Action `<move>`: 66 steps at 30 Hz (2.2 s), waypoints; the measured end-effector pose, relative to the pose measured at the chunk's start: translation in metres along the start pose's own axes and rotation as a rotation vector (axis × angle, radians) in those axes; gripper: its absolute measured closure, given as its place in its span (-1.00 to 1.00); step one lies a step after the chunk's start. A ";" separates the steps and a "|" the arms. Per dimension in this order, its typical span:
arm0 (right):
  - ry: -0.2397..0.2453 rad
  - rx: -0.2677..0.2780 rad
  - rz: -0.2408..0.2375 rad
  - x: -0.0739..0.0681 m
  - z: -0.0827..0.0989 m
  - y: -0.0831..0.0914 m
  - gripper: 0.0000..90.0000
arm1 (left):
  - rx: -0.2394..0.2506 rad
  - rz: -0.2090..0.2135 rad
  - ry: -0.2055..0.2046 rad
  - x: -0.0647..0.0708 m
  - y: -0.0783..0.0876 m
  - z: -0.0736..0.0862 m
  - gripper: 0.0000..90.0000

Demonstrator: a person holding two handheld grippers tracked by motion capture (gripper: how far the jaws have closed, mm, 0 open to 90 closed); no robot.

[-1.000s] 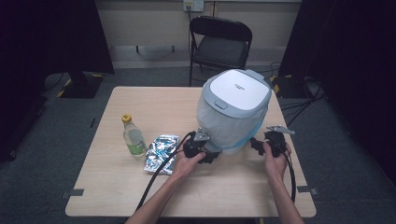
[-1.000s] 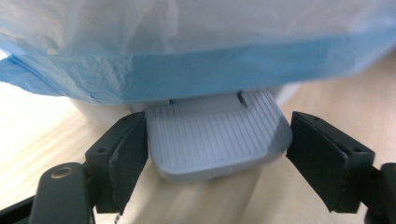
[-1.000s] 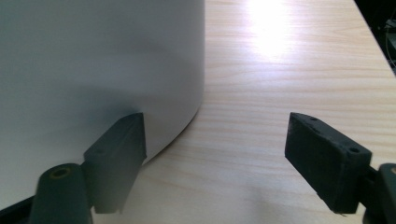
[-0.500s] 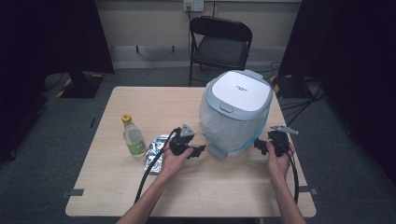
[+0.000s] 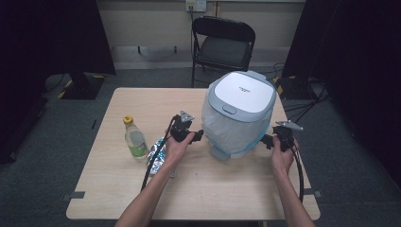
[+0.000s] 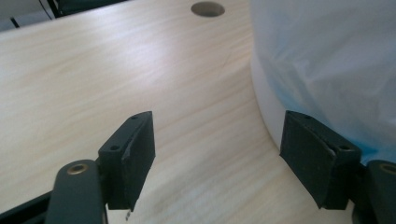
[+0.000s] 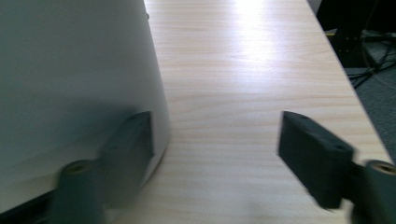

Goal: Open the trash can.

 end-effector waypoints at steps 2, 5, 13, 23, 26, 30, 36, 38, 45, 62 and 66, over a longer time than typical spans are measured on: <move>-0.003 0.001 -0.004 0.000 0.000 -0.001 -0.29 | 0.004 -0.019 -0.007 -0.001 -0.003 0.000 -0.43; 0.004 0.015 0.002 -0.001 -0.003 -0.005 -0.22 | 0.003 -0.011 0.056 -0.011 -0.014 0.000 -0.44; -0.030 0.029 -0.086 -0.001 -0.006 -0.013 -0.08 | 0.055 0.043 0.087 -0.007 -0.019 -0.009 -0.47; 0.022 0.049 -0.117 -0.019 -0.005 -0.023 -0.03 | 0.073 0.039 0.039 -0.017 -0.013 -0.015 -0.29; 0.071 0.043 -0.106 -0.026 -0.011 -0.026 0.16 | 0.083 0.055 -0.005 -0.013 -0.006 -0.018 0.04; 0.083 0.050 -0.150 -0.034 -0.012 -0.029 0.31 | 0.078 0.082 0.004 -0.010 0.003 -0.013 0.30; 0.121 0.063 -0.194 -0.045 -0.012 -0.028 0.58 | 0.090 0.087 0.036 -0.003 0.018 -0.002 0.53; 0.130 0.061 -0.209 -0.048 -0.012 -0.027 0.59 | 0.079 0.072 0.006 -0.002 0.023 -0.001 0.52; 0.160 0.048 -0.243 -0.055 -0.008 -0.018 0.73 | 0.056 0.074 -0.021 0.007 0.038 0.006 0.55; 0.163 0.065 -0.310 -0.070 0.010 0.022 0.78 | 0.039 0.073 -0.079 0.023 0.072 0.026 0.57; 0.146 0.067 -0.326 -0.071 0.015 0.030 0.78 | 0.018 0.080 -0.105 0.027 0.077 0.028 0.58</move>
Point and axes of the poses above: each handheld gripper's, and its own axes: y roughly backward along the jaws, z roughly out of its underside, x roughly to its right, the point moved 5 cm from there along -y, roughly forward along the jaws, and after that the axes turned 1 degree about y, right-handed, at the moved point
